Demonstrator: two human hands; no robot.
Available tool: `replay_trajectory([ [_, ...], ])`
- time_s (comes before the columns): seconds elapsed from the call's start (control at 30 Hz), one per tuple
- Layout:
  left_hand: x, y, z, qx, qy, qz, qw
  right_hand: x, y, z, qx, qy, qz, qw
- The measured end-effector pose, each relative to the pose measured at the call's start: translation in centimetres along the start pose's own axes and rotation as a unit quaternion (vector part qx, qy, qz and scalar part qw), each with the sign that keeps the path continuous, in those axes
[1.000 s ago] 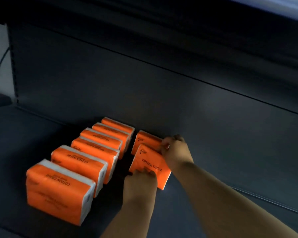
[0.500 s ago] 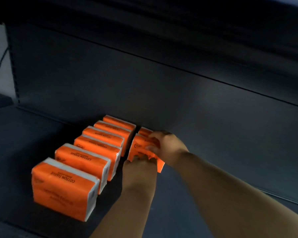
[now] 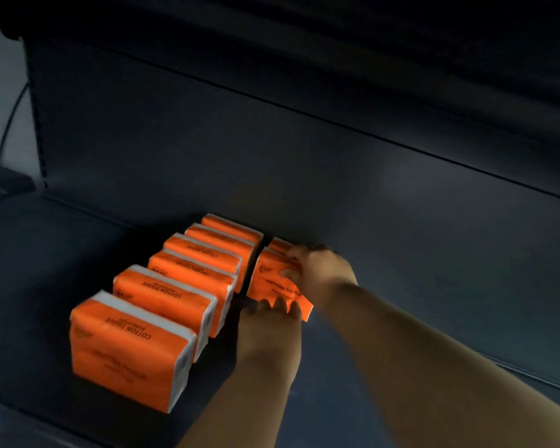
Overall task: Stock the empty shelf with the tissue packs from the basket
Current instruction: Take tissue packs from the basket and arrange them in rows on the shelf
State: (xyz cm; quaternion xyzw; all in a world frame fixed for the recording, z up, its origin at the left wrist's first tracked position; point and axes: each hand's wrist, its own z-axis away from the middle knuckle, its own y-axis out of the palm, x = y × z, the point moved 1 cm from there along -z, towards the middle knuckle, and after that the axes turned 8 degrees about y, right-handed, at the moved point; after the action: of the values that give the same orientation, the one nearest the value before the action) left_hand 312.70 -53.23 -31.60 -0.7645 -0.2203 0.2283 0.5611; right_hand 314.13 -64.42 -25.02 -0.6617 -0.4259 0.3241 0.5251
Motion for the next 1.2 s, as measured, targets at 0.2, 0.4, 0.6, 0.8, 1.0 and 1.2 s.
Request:
replay_trajectory([
  [0.2, -0.2, 0.3, -0.2, 0.010, -0.003, -0.003, 1.000, -0.4, -0.1, 0.1, -0.008, 0.013, 0.001, 1.000],
  [0.4, -0.3, 0.2, -0.3, 0.014, 0.005, -0.023, 1.000, -0.8, -0.4, 0.4, -0.025, 0.012, 0.007, 1.000],
  [0.6, -0.5, -1.5, 0.4, 0.005, 0.024, -0.070, 0.997, -1.1, -1.9, 2.3, -0.019, 0.014, 0.008, 1.000],
  [0.8, -1.2, -4.1, 2.7, 0.015, 0.059, -0.111, 0.992, -2.3, -4.7, 7.5, 0.019, 0.027, 0.025, 0.999],
  [1.0, -3.7, -7.9, 5.6, 0.007, 0.078, -0.095, 0.992, -4.1, -7.9, 15.2, 0.059, 0.045, 0.047, 0.996],
  [1.2, -7.9, -9.0, 13.0, 0.013, 0.101, -0.020, 0.995, -6.1, -9.7, 25.4, 0.123, 0.074, 0.046, 0.989],
])
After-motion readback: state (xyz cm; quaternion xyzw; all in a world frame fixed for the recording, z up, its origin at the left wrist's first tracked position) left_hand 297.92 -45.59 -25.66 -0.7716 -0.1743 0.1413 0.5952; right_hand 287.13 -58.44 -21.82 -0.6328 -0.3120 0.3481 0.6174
